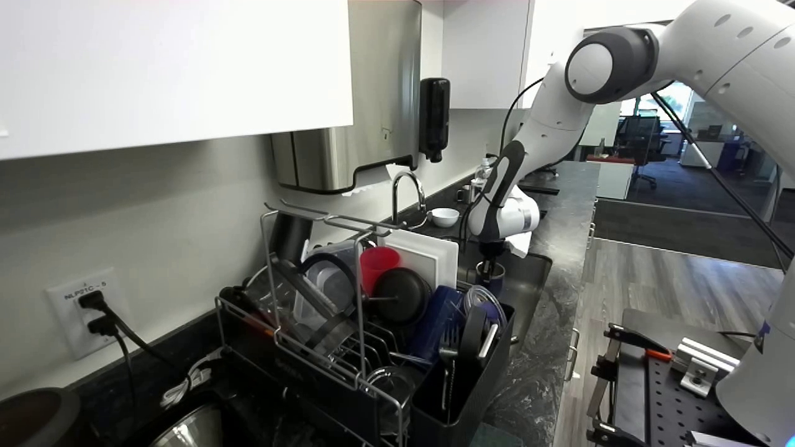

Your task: Remove the dark blue thermos from the dish rack and place it inside the sink

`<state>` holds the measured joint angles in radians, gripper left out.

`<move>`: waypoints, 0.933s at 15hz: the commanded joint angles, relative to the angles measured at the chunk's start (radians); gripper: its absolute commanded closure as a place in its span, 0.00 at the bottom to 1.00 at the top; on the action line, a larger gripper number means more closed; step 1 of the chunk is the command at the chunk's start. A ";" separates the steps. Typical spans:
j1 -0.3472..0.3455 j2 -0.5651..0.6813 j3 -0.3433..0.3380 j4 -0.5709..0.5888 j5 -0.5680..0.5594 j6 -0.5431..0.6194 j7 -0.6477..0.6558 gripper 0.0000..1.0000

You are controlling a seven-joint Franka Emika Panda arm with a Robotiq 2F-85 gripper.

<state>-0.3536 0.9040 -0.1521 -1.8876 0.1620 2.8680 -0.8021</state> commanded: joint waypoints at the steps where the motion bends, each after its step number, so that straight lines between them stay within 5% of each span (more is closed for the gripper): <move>1: -0.066 0.011 0.045 0.029 -0.099 -0.005 0.067 0.98; 14: -0.151 0.040 0.122 0.045 -0.190 -0.022 0.123 0.98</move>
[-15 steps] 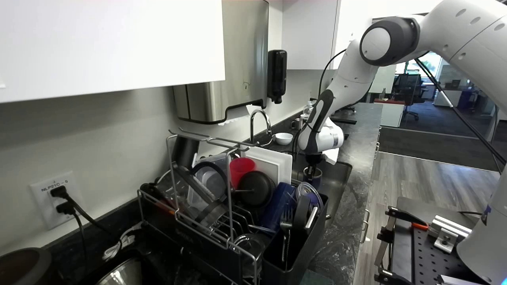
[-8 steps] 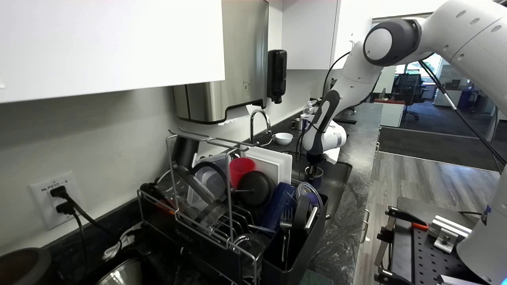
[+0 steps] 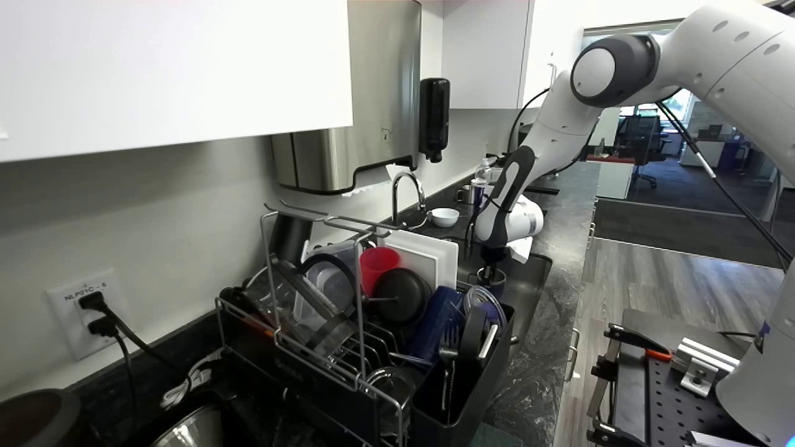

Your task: Remove the dark blue thermos from the dish rack and place it inside the sink

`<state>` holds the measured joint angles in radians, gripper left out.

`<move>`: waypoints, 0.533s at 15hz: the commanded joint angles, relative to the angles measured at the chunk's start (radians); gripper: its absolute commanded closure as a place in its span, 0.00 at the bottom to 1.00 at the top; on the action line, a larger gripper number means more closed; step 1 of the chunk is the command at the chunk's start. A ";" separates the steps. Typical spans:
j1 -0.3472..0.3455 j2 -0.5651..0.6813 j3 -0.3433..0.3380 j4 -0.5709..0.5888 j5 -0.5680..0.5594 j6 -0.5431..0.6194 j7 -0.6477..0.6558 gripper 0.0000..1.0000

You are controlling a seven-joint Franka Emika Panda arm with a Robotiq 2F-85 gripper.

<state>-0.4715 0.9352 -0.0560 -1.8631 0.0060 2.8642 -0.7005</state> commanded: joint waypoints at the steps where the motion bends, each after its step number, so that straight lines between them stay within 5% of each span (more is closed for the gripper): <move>1: -0.034 0.009 0.027 0.021 -0.034 -0.019 0.022 0.98; 3: -0.036 0.012 0.027 0.026 -0.032 -0.021 0.026 0.98; 4: -0.037 0.012 0.027 0.027 -0.031 -0.023 0.029 0.68; 8: -0.046 -0.002 0.038 0.026 -0.031 -0.022 0.024 0.48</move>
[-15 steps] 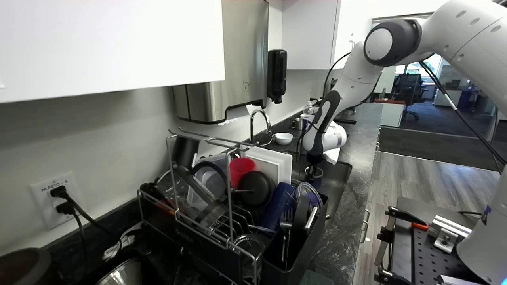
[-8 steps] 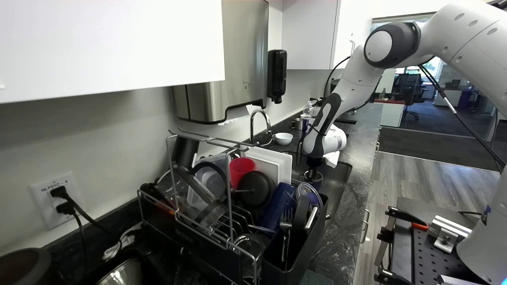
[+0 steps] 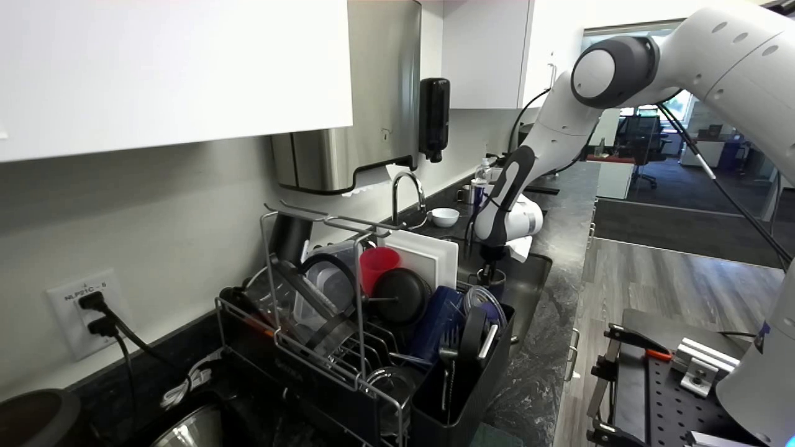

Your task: Remove the dark blue thermos from the dish rack and place it inside the sink

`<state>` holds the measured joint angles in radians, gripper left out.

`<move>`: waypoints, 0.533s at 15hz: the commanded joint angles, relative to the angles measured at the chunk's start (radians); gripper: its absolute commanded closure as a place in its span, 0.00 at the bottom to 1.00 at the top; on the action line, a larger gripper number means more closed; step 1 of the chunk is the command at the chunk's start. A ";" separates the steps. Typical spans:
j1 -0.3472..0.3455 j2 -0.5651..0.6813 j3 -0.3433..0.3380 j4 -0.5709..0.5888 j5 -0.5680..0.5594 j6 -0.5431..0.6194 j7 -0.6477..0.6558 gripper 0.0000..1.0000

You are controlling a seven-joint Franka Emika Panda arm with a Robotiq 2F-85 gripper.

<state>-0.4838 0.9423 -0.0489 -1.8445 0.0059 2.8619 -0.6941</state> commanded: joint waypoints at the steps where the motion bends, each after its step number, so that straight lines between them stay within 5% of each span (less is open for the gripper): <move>1: -0.033 -0.014 0.033 0.005 -0.031 -0.018 0.016 0.40; 6: -0.027 -0.098 0.039 -0.043 -0.032 -0.017 0.018 0.06; 8: -0.024 -0.174 0.040 -0.093 -0.025 -0.022 0.026 0.00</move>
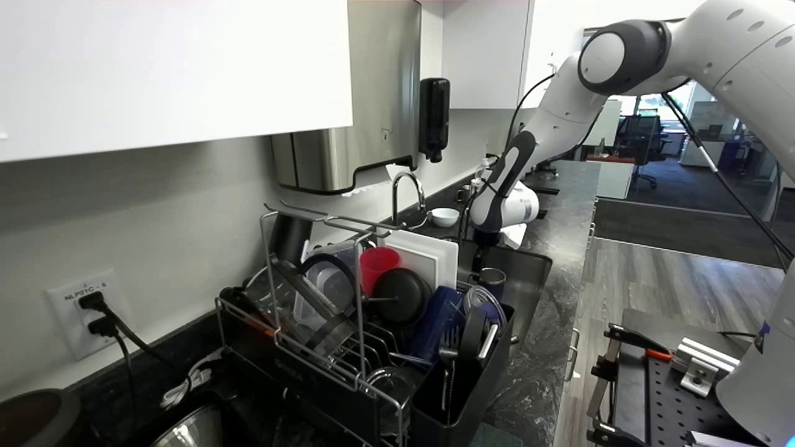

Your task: Remove the dark blue thermos from the dish rack and place it inside the sink

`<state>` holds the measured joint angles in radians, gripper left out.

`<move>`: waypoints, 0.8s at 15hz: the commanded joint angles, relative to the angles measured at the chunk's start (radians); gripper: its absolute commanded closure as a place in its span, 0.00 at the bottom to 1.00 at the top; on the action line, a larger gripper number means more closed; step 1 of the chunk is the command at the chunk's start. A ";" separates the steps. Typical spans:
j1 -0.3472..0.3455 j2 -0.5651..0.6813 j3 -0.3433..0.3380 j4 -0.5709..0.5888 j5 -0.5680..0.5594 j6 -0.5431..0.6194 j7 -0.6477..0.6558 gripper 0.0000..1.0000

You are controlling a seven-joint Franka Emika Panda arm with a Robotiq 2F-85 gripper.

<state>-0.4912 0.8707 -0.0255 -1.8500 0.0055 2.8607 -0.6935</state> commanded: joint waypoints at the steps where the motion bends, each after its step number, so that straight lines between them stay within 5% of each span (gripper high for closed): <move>1: -0.017 -0.152 0.018 -0.126 -0.020 -0.029 0.027 0.00; 5: -0.048 -0.399 0.057 -0.320 0.022 -0.071 -0.005 0.00; 9: -0.076 -0.706 0.097 -0.537 0.197 -0.164 -0.109 0.00; 12: 0.012 -0.938 0.001 -0.673 0.356 -0.283 -0.220 0.00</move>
<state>-0.5384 0.1103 0.0406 -2.3983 0.2491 2.6572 -0.8174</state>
